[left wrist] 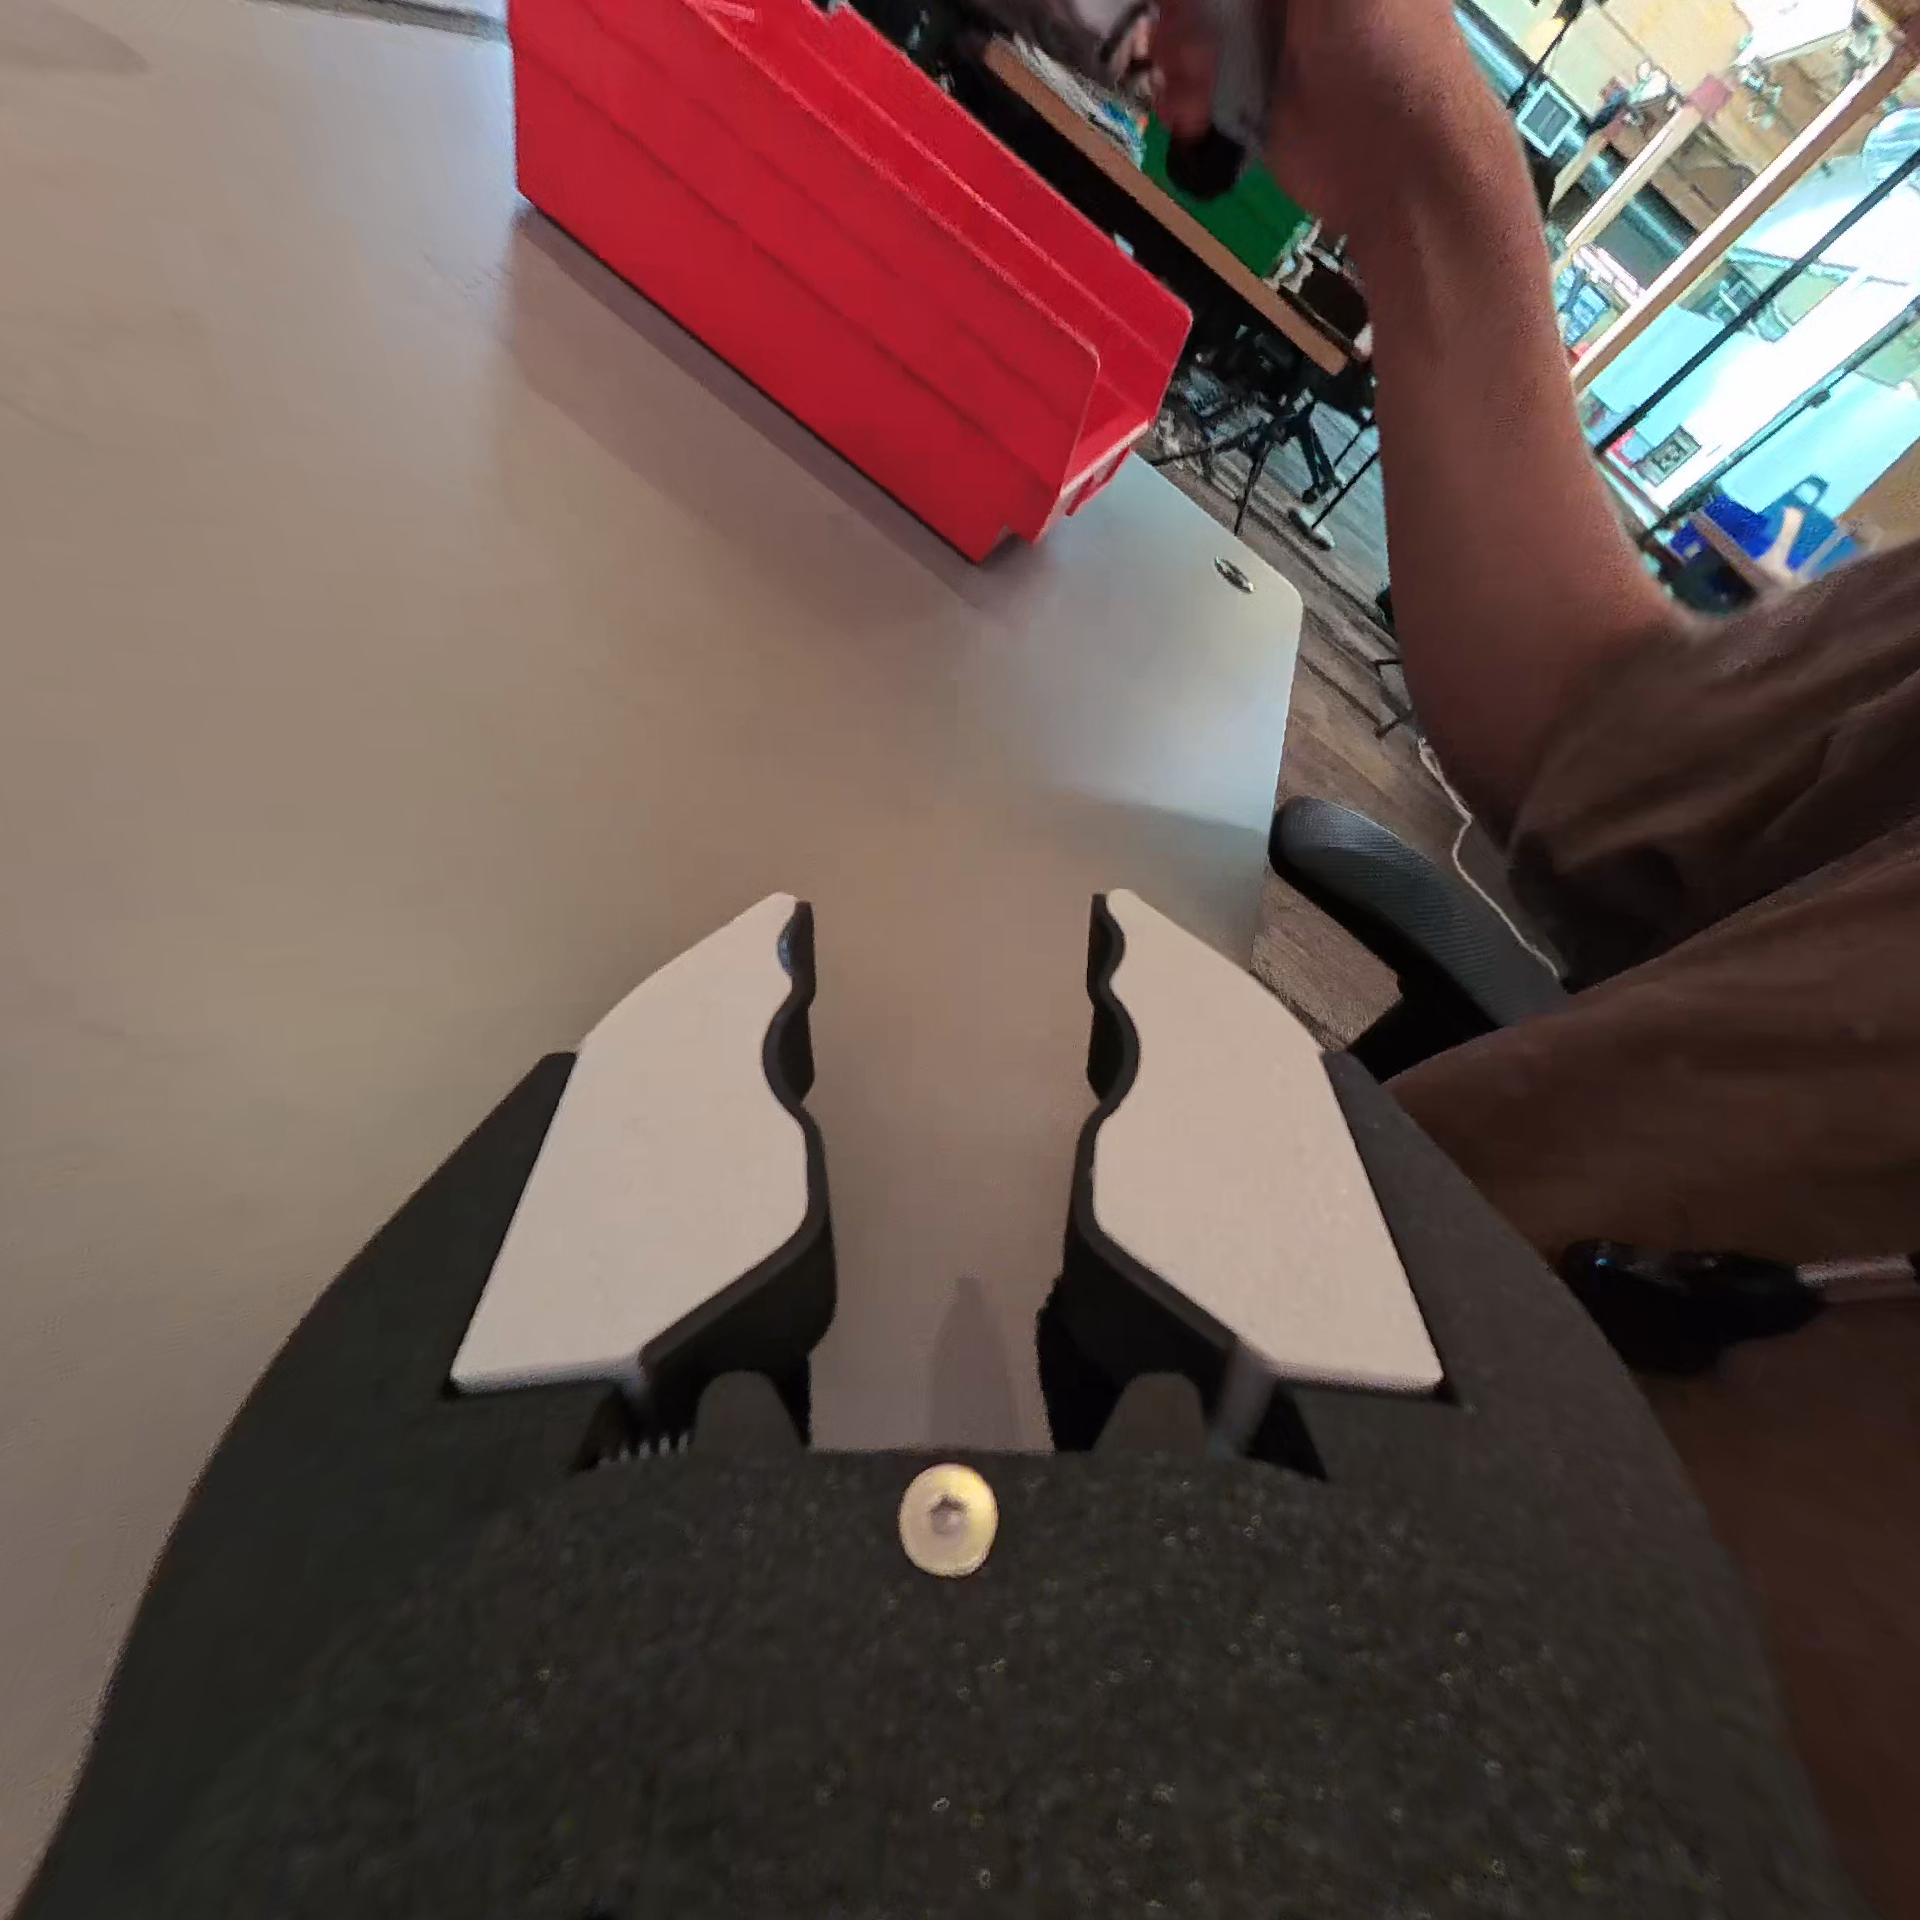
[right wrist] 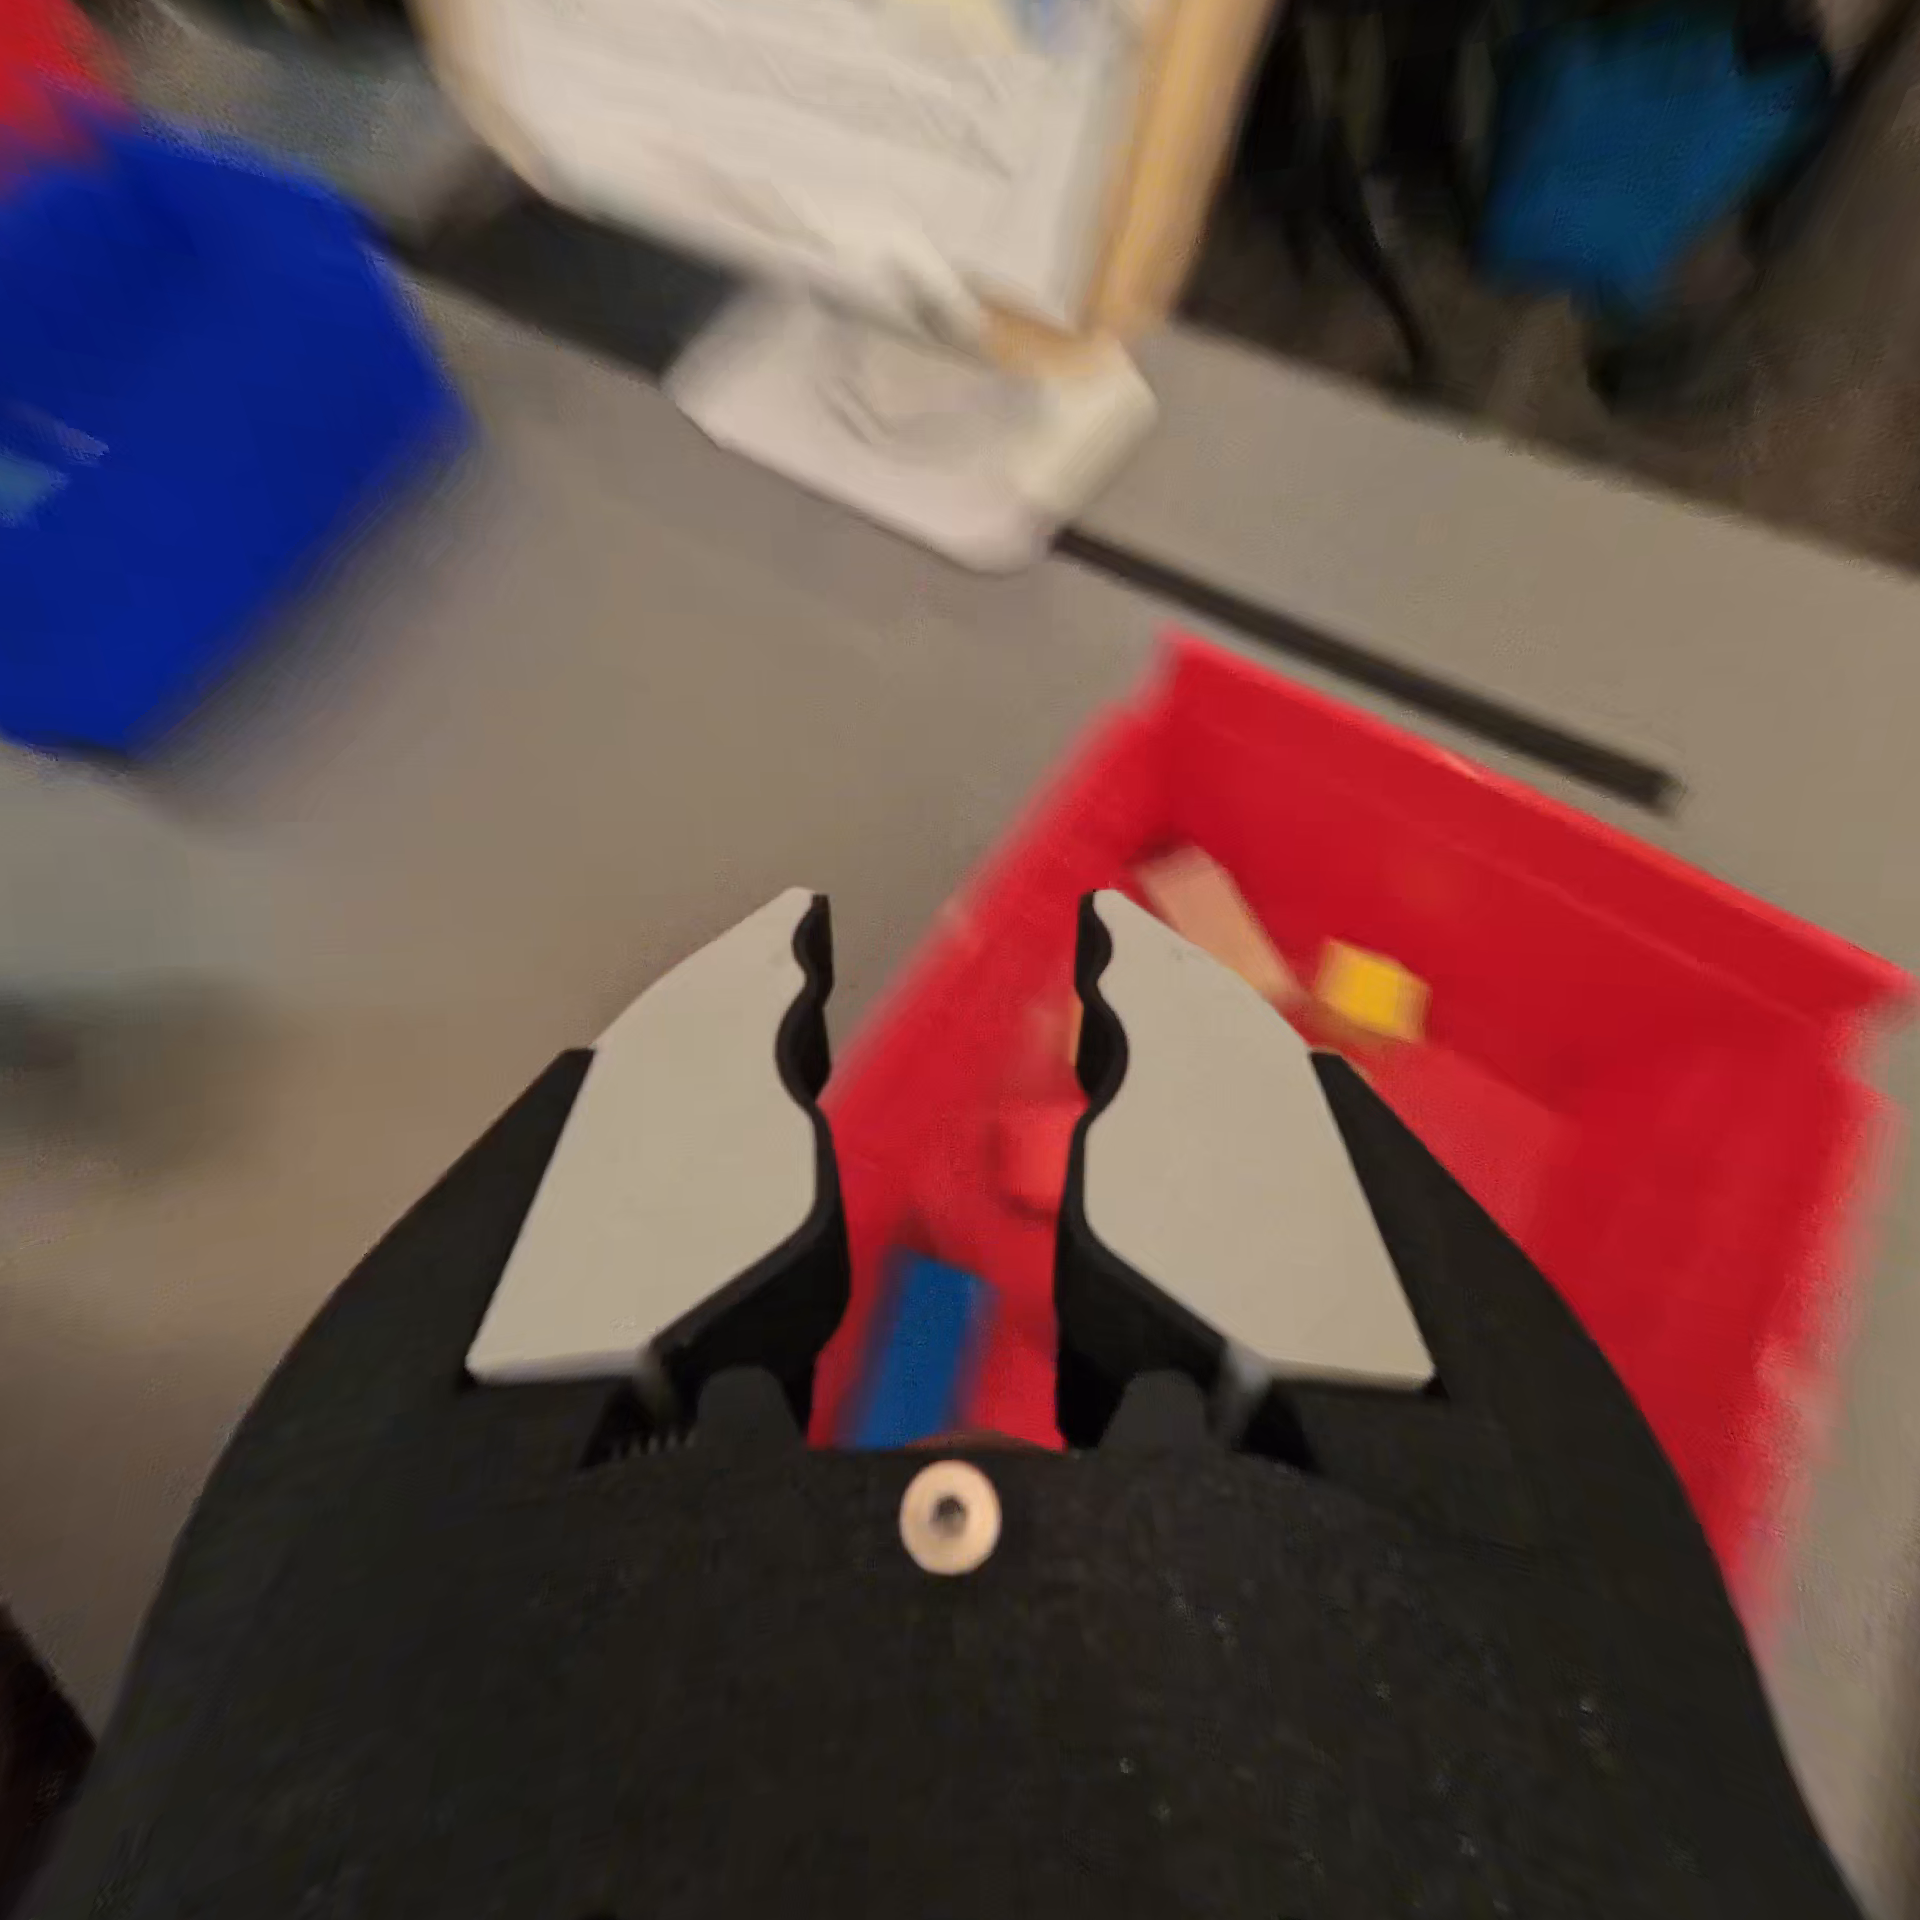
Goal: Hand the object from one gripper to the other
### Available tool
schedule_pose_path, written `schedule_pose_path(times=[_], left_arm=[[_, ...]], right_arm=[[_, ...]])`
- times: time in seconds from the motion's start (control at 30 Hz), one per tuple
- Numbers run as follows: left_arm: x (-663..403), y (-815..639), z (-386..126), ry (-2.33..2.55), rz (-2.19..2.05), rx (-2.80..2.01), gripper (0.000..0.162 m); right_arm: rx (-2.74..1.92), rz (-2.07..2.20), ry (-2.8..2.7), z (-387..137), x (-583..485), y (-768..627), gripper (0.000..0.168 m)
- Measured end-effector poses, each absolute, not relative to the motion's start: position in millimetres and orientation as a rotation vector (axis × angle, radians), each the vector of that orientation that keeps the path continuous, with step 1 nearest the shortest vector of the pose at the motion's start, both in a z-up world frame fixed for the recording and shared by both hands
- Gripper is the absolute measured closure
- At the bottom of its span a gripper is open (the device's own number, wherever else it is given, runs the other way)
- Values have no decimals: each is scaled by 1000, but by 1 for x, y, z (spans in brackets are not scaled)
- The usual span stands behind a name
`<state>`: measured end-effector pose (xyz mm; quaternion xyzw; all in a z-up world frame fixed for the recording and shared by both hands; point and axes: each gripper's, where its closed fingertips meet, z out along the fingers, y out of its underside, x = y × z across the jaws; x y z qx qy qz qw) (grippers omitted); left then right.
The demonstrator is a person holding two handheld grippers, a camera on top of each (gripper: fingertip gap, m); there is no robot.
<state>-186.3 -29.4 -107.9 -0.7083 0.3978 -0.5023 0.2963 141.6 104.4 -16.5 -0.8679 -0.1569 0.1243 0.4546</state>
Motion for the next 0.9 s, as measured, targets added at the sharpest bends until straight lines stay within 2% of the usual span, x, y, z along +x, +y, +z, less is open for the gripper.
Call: schedule_pose_path(times=[0.1, 0.23, 0.33, 0.4, 0.5, 0.73, 0.9], left_arm=[[-207, -15, -89, 1021, -1265, -1896, 110], [-256, 20, -69, 962, -1040, -1987, 108], [-308, 66, -73, 822, -721, -2188, 108], [-342, 97, -85, 676, -532, -2365, 107], [-378, 136, -110, 427, -379, -2630, 108], [-417, 220, -140, 144, -95, -2761, 106], [-431, 239, -160, 61, 40, -2838, 105]], right_arm=[[-1850, 550, -499, -7, 29, 65, 121], [-1721, 559, -539, -59, -68, 39, 120], [-1716, 612, -533, -85, -107, 29, 118], [-1718, 639, -575, -89, -118, 24, 112], [-1714, 569, -630, -92, -115, 23, 112], [-1725, 732, -553, -94, -112, 12, 112], [-1767, 679, -630, -108, -114, 9, 112]])
